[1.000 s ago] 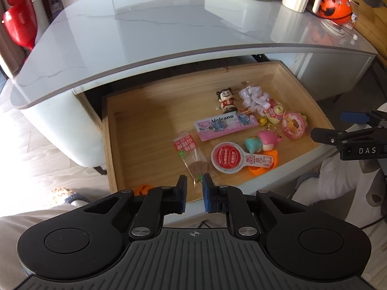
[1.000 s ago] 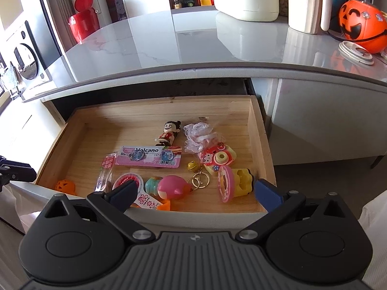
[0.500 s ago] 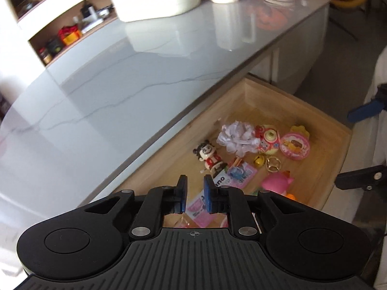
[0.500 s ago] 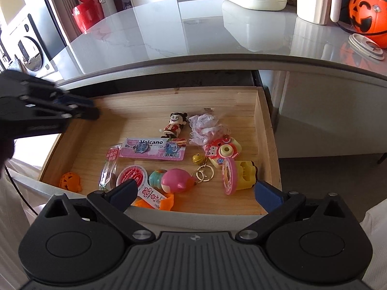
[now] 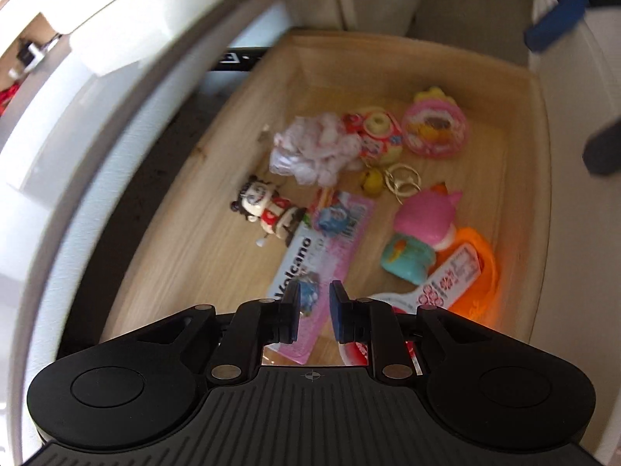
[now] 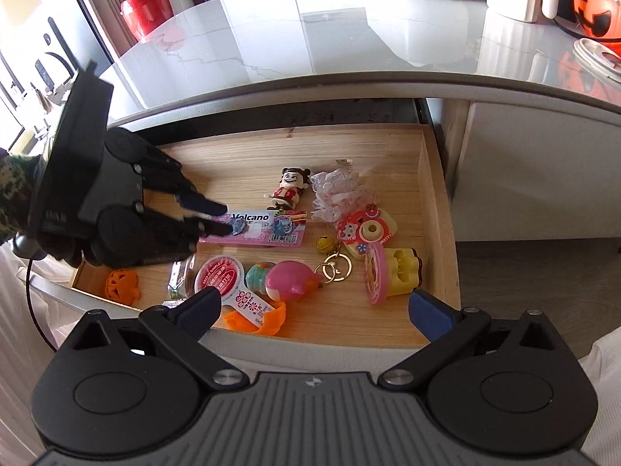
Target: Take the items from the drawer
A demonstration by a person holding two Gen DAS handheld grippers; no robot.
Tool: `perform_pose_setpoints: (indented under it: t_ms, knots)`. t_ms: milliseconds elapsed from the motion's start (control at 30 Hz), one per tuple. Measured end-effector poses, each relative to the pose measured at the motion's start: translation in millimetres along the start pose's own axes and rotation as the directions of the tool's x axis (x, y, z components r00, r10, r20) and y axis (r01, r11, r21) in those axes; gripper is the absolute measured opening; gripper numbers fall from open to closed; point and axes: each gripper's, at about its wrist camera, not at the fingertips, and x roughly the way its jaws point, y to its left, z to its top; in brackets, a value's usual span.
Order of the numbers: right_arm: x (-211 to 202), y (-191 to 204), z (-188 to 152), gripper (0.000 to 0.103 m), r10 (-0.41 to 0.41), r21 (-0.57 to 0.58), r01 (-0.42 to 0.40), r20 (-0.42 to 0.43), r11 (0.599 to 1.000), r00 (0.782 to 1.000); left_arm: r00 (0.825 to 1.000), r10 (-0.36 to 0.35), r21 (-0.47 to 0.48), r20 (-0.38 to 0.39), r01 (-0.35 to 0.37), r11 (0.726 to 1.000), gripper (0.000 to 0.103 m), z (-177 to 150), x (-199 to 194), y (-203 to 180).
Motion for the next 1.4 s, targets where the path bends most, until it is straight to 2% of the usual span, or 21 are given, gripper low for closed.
perform_pose_setpoints:
  t_ms: [100, 167, 233, 300, 400, 467, 500, 600, 667, 767, 933, 1067, 1133, 1233, 1300, 1400]
  knots:
    - [0, 0, 1, 0.103, 0.001, -0.001, -0.001, 0.005, 1.000, 1.000, 0.999, 0.045, 0.029, 0.000, -0.045, 0.999, 0.020, 2, 11, -6]
    - [0, 0, 1, 0.103, 0.001, -0.001, -0.001, 0.006, 1.000, 1.000, 0.999, 0.033, 0.019, -0.002, -0.033, 0.999, 0.021, 3, 17, -6]
    - [0, 1, 2, 0.103, 0.001, -0.001, -0.001, 0.005, 1.000, 1.000, 1.000, 0.025, 0.027, 0.004, -0.026, 0.999, 0.031, 5, 19, -8]
    - [0, 0, 2, 0.103, 0.001, -0.001, -0.001, 0.003, 1.000, 1.000, 1.000, -0.003, 0.024, 0.003, 0.002, 1.000, 0.049, 7, 21, -9]
    - [0, 0, 2, 0.103, 0.001, -0.001, -0.001, 0.005, 1.000, 1.000, 0.999, -0.038, 0.013, 0.016, 0.038, 0.999, 0.054, 8, 22, -6]
    - [0, 0, 2, 0.103, 0.001, -0.002, -0.001, 0.008, 1.000, 1.000, 0.998, -0.047, -0.005, 0.034, 0.047, 0.999, 0.053, 9, 21, -3]
    - [-1, 1, 1, 0.103, 0.001, -0.003, -0.001, 0.009, 1.000, 1.000, 0.998, -0.029, -0.006, 0.063, 0.030, 1.000, 0.050, 9, 18, -3]
    - [0, 1, 1, 0.103, 0.001, -0.003, -0.001, 0.013, 1.000, 1.000, 0.987, 0.083, 0.043, 0.139, -0.090, 0.995, 0.050, 10, 9, -6]
    - [0, 1, 1, 0.103, 0.000, -0.003, 0.000, 0.014, 1.000, 1.000, 0.988, 0.099, 0.072, 0.120, -0.108, 0.992, 0.050, 13, 15, -6]
    - [1, 1, 2, 0.103, 0.001, -0.003, -0.001, 0.010, 1.000, 1.000, 0.993, 0.062, 0.071, 0.103, -0.070, 0.995, 0.051, 16, 28, 1]
    - [0, 1, 2, 0.103, 0.001, -0.002, -0.001, 0.014, 1.000, 1.000, 0.999, 0.016, 0.015, 0.051, -0.017, 1.000, 0.053, 21, 49, 11]
    - [0, 1, 1, 0.103, 0.000, 0.000, 0.000, 0.014, 1.000, 1.000, 0.998, -0.001, -0.047, 0.062, 0.003, 0.999, 0.054, 24, 55, 17]
    - [0, 1, 2, 0.103, 0.001, 0.000, -0.001, 0.007, 1.000, 1.000, 0.998, -0.008, -0.050, 0.058, 0.011, 0.999, 0.053, 24, 56, 18]
    - [0, 0, 3, 0.103, 0.001, 0.001, -0.001, -0.003, 1.000, 1.000, 1.000, -0.019, -0.087, 0.007, 0.019, 0.996, 0.049, 25, 56, 20]
    - [1, 1, 4, 0.103, -0.007, 0.003, 0.007, -0.011, 1.000, 1.000, 1.000, -0.007, -0.119, 0.003, 0.007, 0.993, 0.035, 22, 49, 22]
    - [3, 1, 7, 0.103, -0.017, 0.003, 0.017, -0.032, 1.000, 0.999, 1.000, -0.017, -0.180, 0.018, 0.020, 0.984, 0.032, 14, 28, 28]
